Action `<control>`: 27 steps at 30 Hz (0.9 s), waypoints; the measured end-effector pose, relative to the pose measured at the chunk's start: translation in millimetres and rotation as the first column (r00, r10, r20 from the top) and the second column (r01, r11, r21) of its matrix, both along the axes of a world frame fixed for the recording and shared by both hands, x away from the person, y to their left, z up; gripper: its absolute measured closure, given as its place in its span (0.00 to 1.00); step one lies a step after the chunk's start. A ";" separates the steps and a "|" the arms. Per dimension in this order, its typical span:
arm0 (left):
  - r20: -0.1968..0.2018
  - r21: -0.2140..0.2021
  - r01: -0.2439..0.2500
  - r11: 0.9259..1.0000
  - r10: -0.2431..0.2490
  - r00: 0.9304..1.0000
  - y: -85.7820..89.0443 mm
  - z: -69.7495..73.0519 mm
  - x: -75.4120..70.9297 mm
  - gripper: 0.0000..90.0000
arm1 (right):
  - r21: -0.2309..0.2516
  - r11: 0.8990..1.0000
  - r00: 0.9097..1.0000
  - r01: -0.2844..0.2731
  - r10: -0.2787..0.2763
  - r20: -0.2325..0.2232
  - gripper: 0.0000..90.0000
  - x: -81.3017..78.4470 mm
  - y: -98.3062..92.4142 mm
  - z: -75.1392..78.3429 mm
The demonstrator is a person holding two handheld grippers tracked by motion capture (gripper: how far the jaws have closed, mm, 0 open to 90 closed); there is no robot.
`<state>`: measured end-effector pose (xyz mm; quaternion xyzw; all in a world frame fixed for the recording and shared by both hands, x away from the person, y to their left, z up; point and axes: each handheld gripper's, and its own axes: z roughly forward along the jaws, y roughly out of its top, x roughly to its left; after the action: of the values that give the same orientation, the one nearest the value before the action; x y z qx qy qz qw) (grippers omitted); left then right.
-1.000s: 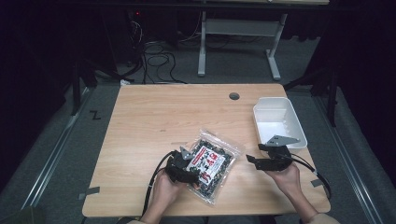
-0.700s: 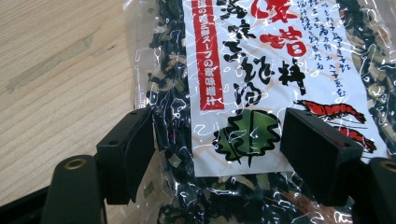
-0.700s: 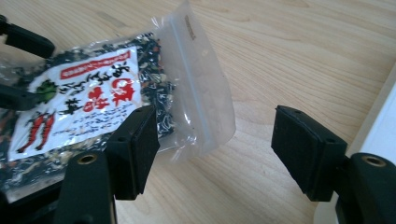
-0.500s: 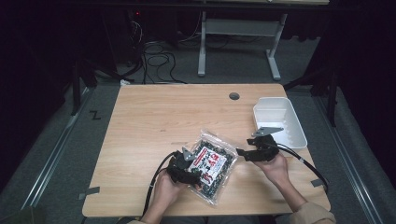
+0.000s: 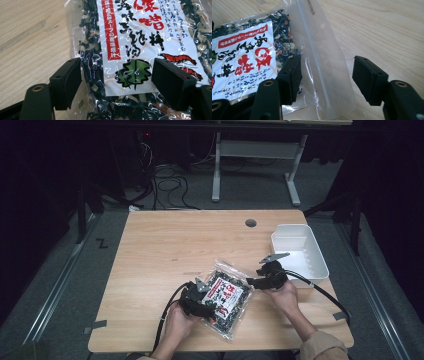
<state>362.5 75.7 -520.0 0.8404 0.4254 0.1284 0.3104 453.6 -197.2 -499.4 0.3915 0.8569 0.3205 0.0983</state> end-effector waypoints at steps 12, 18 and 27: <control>-0.010 0.009 -0.022 1.000 0.022 1.000 2.5 0.0 3.4 0.23 | 0.053 0.997 0.996 -0.049 0.054 -0.078 0.76 -0.7 -4.1 -2.3; -0.037 -0.017 -0.038 0.999 0.038 0.999 6.5 -1.9 7.4 0.20 | 0.070 0.996 0.993 -0.056 0.062 -0.095 0.75 -3.0 -4.5 -0.2; -0.025 -0.014 -0.029 0.999 0.028 0.999 6.3 -2.2 7.2 0.20 | 0.096 0.995 0.991 -0.018 0.031 -0.129 0.69 7.2 2.2 -13.2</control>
<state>369.7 82.0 -522.1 0.8335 0.4421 0.1192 0.3092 460.8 -195.0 -512.6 0.4053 0.8501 0.3358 0.0194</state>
